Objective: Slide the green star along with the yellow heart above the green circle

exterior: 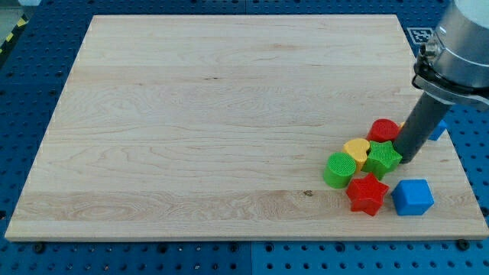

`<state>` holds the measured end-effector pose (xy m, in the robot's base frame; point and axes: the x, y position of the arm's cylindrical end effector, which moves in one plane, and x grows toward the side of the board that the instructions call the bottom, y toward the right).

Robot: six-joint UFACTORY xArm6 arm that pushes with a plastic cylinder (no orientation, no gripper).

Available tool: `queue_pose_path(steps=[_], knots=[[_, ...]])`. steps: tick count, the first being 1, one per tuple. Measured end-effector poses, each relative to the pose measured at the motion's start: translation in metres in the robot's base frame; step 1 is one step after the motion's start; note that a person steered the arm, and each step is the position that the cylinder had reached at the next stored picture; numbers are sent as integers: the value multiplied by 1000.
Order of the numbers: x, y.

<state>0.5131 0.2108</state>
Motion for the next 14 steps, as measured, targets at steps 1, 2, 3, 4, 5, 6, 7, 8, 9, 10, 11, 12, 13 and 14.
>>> queue_pose_path(steps=[1,2,3,4,5,6,7,8,9,10,11,12,13,14], knots=[[6,11],[20,25],[26,25],[26,12],[31,3],[36,-1],[35,-17],[23,-40],[15,-53],[17,-34],[16,-5],[-2,-1],[-11,-22],[-12,-47]])
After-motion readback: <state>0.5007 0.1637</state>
